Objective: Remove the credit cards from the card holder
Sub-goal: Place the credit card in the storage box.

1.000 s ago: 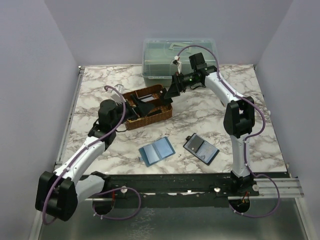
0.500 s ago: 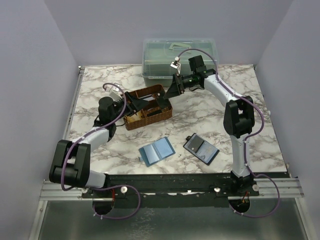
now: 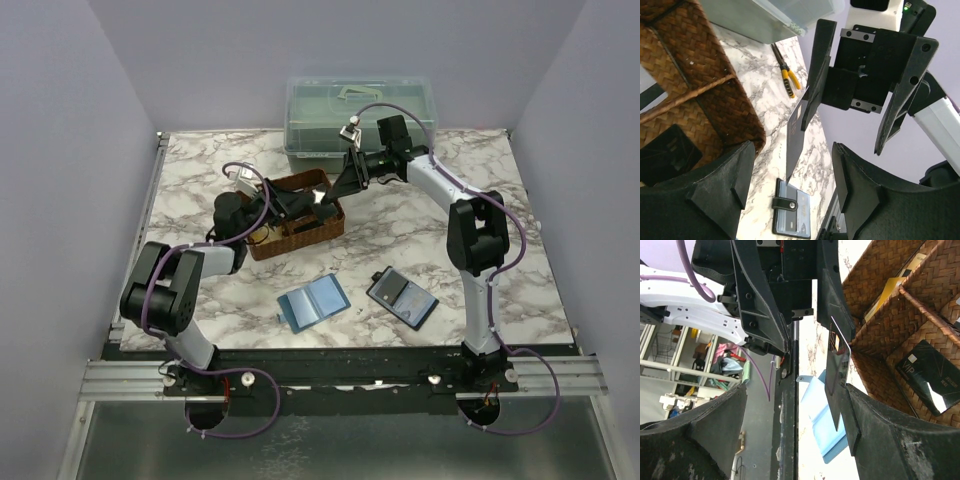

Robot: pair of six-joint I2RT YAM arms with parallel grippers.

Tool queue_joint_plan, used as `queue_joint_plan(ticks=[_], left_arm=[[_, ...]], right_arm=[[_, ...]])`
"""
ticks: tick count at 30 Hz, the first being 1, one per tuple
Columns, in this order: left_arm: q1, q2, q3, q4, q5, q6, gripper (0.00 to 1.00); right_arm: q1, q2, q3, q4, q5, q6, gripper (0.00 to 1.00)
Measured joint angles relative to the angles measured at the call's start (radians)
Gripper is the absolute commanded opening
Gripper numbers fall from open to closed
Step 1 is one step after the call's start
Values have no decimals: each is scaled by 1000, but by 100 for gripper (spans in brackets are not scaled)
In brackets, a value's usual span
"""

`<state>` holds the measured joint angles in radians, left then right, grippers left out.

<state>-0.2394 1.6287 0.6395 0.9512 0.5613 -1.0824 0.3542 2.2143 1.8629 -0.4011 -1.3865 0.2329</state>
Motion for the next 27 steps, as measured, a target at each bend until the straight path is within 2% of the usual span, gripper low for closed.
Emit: queue_joint_plan(ticks=[3,9,13,14,20,27], left_arm=[[-17,36,29,32,1,-19,65],[-39,105,66,60,11,-48,39],[-43,146,90,73,27,-68,5],[-44,157,95,87,35,-81,0],[-43,177,102,178,70,-111,0],[-14,175,31,264,92,-126,0]], right_arm=[[0,0,-10,30,-16,29,80],[0,0,-18,66,-38,61,80],[0,0,-24,79,-45,74,80],[0,0,-26,85,-44,75,80],[-4,0,-41,97,-50,82,80],[13,0,-46,94,-58,78,80]])
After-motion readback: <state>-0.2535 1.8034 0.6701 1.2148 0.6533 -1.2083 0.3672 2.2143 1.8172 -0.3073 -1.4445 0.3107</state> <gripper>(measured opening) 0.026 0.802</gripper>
